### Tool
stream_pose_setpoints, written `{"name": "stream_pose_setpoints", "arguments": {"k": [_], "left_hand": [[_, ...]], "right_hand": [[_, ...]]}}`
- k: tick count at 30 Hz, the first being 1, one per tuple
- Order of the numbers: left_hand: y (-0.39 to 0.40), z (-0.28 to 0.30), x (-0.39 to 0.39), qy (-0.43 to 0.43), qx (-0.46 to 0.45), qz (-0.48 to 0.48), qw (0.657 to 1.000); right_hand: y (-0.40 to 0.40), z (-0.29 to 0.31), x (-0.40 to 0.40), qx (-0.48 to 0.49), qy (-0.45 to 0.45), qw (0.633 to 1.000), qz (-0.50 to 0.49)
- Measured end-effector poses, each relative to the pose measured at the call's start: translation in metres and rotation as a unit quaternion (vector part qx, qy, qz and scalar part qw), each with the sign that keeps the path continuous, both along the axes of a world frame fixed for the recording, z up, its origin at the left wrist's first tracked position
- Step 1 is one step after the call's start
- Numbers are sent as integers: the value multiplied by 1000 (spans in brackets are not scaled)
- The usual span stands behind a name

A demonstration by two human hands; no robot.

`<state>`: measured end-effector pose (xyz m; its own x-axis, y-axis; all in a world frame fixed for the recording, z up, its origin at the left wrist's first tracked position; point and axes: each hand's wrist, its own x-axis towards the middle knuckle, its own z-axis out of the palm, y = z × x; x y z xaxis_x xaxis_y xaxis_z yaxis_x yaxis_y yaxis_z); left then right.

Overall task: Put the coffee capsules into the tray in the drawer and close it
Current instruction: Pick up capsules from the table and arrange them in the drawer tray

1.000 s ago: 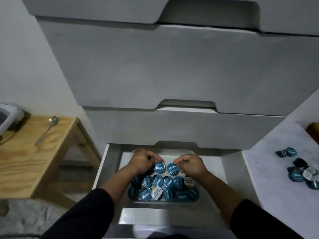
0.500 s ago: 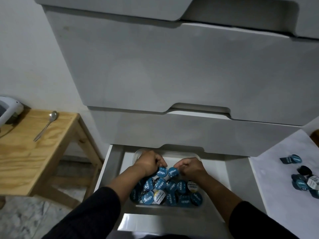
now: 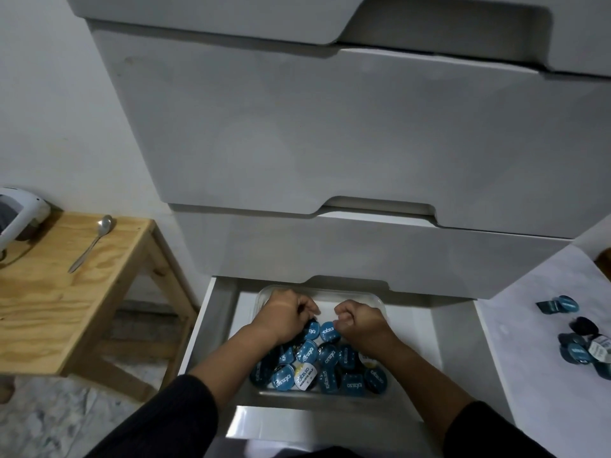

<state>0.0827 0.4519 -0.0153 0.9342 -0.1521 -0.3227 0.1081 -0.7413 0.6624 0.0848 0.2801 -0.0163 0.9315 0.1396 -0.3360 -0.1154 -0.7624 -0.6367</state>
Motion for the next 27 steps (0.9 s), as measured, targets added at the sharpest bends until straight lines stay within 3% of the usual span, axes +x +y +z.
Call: {"name": "stream_pose_setpoints", "arguments": {"k": [5, 8, 12, 16, 18, 23, 27], "left_hand": [[-8, 15, -23, -29, 81, -15, 996], [-17, 23, -42, -47, 130, -17, 990], [-27, 28, -70, -114, 140, 24, 983], [-30, 37, -85, -150, 145, 68, 976], [-35, 44, -90, -171, 145, 85, 971], [-64, 54, -99, -181, 143, 88, 969], [-103, 62, -105, -193, 134, 79, 969]], "right_hand": [[9, 2, -19, -99, -76, 988, 89], [13, 5, -33, -145, -129, 977, 84], [13, 8, -55, -137, -320, 934, 77], [7, 29, -73, -188, -425, 880, 101], [4, 37, -79, -189, -439, 874, 90], [-24, 33, -87, -183, -381, 903, 77], [-66, 44, -92, -194, -389, 896, 90]]}}
